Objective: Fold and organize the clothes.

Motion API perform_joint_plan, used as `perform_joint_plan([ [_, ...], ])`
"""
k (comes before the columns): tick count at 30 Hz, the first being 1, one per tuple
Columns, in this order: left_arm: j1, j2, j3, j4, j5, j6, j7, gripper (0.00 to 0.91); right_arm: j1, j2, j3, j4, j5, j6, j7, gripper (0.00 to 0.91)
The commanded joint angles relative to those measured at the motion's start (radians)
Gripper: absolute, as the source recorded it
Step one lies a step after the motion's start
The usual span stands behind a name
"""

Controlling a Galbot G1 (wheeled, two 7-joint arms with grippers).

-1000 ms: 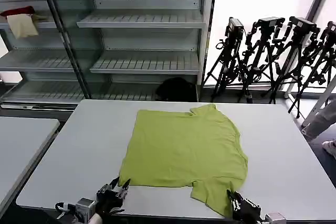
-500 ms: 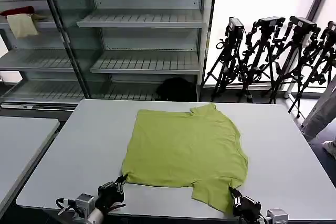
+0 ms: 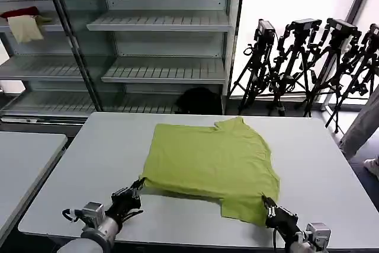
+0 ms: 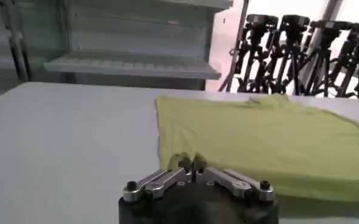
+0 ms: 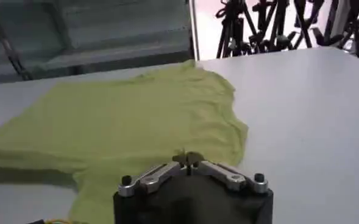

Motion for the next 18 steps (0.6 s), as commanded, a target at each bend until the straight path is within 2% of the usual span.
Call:
perform_joint_plan([
  [1,-0.135,-0.059,0.045,0.108,0.017,0.004,0.0,0.0,0.112,0.001,0.006,-0.049,-0.031,0.001,-0.027,0.0],
  [8,-0.183,-0.09,0.059,0.166,0.038,0.003,-0.018,0.0,0.196,0.01,0.003,-0.124,-0.1,0.002,-0.102,0.0],
  [18,-0.203,-0.096,0.053,0.2,0.067,0.002,-0.027,0.0,0.27,0.017,-0.002,-0.196,-0.129,0.002,-0.119,0.0],
])
